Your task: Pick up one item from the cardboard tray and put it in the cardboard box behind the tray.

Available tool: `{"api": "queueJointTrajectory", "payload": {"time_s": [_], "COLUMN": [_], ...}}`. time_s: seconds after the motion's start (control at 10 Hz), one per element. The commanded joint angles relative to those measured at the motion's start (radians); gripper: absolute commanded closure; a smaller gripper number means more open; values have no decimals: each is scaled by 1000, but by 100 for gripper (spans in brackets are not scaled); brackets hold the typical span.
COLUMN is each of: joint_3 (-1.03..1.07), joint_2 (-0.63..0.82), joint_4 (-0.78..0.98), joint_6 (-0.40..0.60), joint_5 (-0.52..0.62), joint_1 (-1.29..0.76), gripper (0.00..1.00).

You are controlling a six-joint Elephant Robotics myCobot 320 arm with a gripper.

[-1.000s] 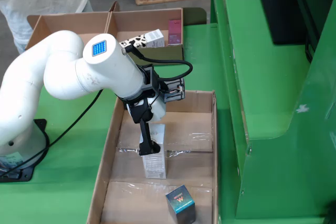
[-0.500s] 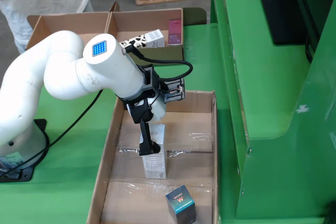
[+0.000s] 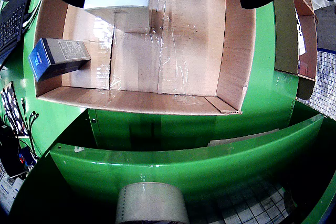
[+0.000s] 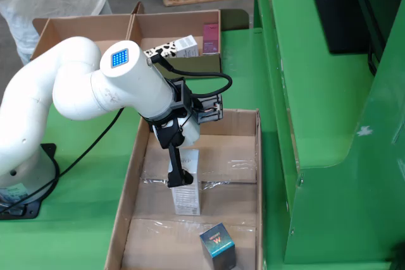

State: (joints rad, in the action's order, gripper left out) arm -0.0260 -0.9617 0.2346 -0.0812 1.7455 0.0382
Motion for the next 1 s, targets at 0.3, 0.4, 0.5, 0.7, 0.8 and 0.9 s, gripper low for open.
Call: {"api": "queueJointTrajectory", "payload": {"time_s": [0.3, 0.4, 0.5, 0.7, 0.8, 0.9], "joint_3": [26, 26, 26, 26, 26, 26], "joint_2": [19, 19, 19, 19, 19, 19], "joint_4": [-3, -3, -3, -3, -3, -3], "joint_6": [-5, -5, -5, -5, -5, -5], "joint_5": [0, 0, 0, 0, 0, 0], "joint_1": [0, 0, 0, 0, 0, 0], "gripper": [0, 0, 0, 0, 0, 0]}}
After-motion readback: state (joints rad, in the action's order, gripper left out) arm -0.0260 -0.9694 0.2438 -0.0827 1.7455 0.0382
